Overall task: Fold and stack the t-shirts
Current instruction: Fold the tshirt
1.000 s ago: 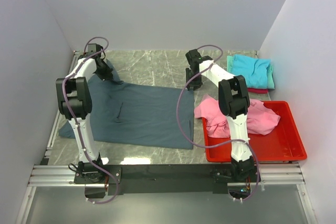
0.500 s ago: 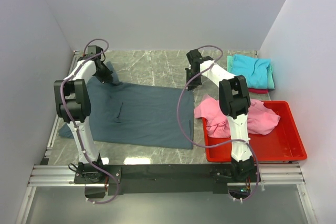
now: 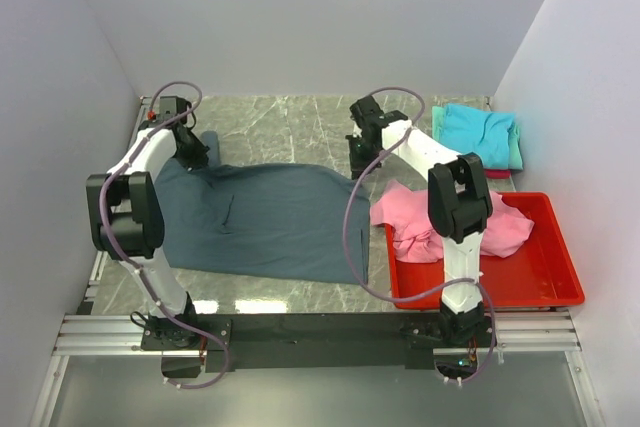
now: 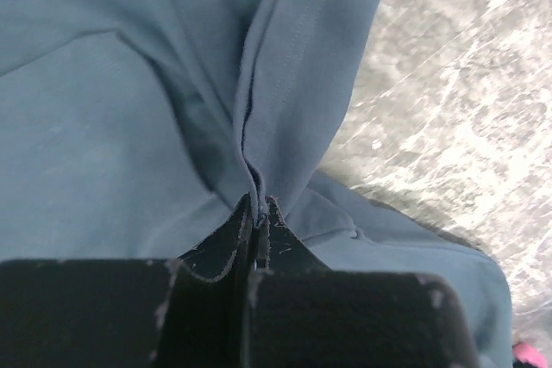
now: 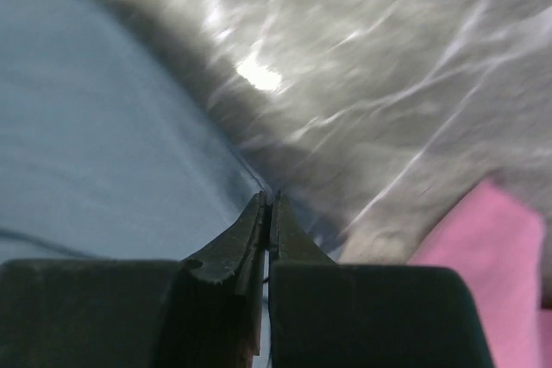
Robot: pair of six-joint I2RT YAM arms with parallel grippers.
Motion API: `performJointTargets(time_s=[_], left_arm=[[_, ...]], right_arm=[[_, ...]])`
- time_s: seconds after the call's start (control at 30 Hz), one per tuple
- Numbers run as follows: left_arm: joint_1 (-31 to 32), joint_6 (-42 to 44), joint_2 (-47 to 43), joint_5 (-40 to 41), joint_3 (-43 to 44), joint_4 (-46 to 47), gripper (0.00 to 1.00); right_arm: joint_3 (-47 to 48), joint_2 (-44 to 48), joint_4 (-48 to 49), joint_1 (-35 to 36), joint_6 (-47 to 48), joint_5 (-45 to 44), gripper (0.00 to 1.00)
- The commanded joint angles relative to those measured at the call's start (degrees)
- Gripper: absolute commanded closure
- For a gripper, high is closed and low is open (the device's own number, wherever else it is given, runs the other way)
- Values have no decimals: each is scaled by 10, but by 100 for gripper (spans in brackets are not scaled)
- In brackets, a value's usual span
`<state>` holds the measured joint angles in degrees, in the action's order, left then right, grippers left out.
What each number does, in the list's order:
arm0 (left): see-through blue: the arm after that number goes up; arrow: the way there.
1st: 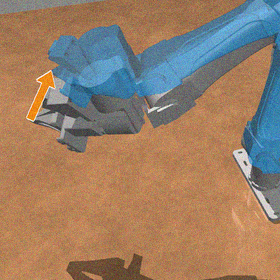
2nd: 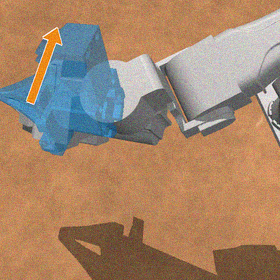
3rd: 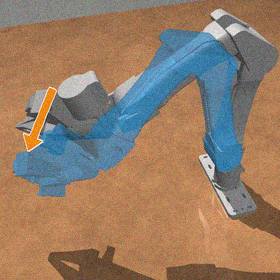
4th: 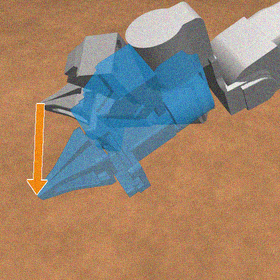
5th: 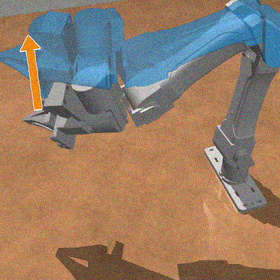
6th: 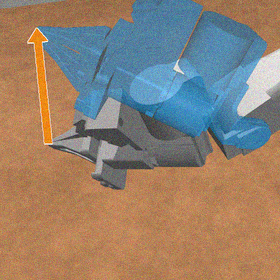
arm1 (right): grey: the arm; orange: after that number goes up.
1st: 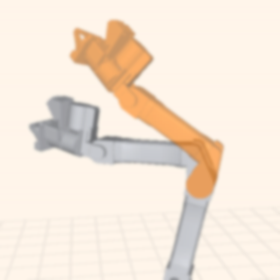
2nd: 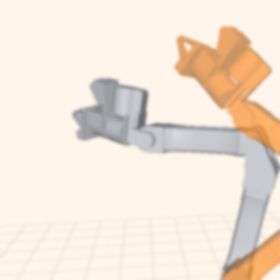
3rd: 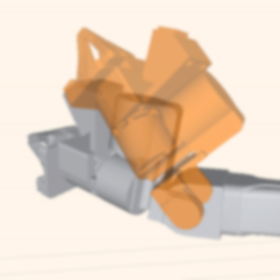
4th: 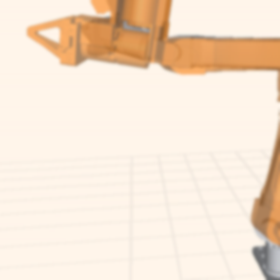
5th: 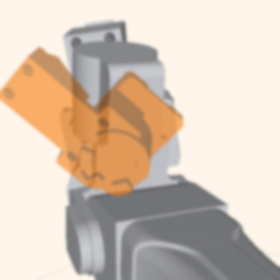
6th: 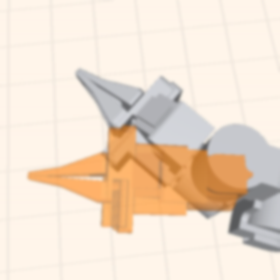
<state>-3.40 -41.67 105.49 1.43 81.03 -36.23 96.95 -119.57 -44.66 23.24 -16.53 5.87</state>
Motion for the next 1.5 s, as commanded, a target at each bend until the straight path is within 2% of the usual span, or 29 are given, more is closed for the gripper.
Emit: performJointTargets(time_s=[0.0, 0.3, 0.67, 1.47], left_arm=[[2, -6, -46, 30, -28, 5, 100], [3, -10, -141, 68, -112, 4, 100], [3, -22, -230, 82, -221, -1, 100], [3, -45, -343, 102, -309, -46, 99]], right_arm=[[-19, 51, -19, 23, 12, 3, 100], [-68, 93, -53, 60, 14, -19, 100], [-128, 143, -97, 71, 8, -45, 100], [-173, 149, -118, 118, -3, -50, 100]])
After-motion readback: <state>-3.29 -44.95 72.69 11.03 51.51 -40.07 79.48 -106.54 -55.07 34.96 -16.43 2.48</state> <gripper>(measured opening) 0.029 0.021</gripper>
